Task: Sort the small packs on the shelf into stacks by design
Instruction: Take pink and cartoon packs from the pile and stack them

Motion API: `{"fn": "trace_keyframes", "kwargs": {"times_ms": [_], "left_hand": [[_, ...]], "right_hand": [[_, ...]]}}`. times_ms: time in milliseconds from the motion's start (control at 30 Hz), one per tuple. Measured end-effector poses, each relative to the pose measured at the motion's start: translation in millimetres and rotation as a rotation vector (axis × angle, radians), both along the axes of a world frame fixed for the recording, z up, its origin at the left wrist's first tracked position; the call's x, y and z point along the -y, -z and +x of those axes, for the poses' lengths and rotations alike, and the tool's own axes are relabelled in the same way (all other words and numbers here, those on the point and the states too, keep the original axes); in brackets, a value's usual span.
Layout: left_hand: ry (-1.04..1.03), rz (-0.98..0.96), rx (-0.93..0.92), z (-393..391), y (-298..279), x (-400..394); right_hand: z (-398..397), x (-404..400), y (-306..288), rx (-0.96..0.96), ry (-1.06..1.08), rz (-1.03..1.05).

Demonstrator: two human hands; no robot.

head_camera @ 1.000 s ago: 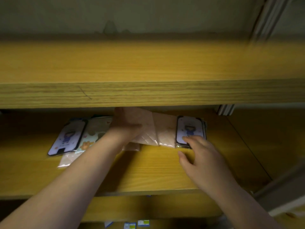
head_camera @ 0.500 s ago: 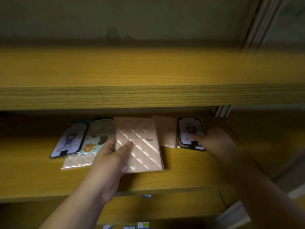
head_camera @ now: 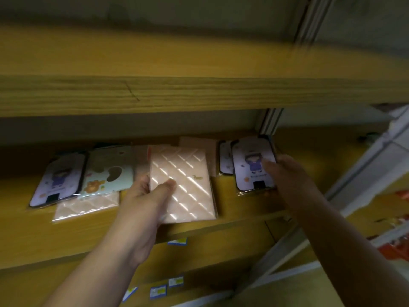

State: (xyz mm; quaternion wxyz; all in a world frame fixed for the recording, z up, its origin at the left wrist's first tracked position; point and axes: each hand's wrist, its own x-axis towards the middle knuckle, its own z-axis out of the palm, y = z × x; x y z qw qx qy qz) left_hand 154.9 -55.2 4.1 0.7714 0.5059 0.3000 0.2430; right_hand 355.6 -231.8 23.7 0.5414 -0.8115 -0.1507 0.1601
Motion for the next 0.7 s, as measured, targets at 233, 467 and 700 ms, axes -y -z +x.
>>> {"fn": "trace_keyframes", "kwargs": {"times_ms": [233, 467, 700], "left_hand": [[0.008, 0.024, 0.006, 9.3, -12.0, 43.3], [-0.024, 0.057, -0.026, 10.4, -22.6, 119.3], [-0.034, 0.087, -0.006, 19.4, -35.6, 248.9]], "right_hand": [[-44.1, 62.0, -12.5, -0.068, 0.045, 0.275], [-62.5, 137.2, -22.1, -0.124, -0.097, 0.370], [-46.2, 258.9, -35.7, -0.153, -0.204, 0.427]]}}
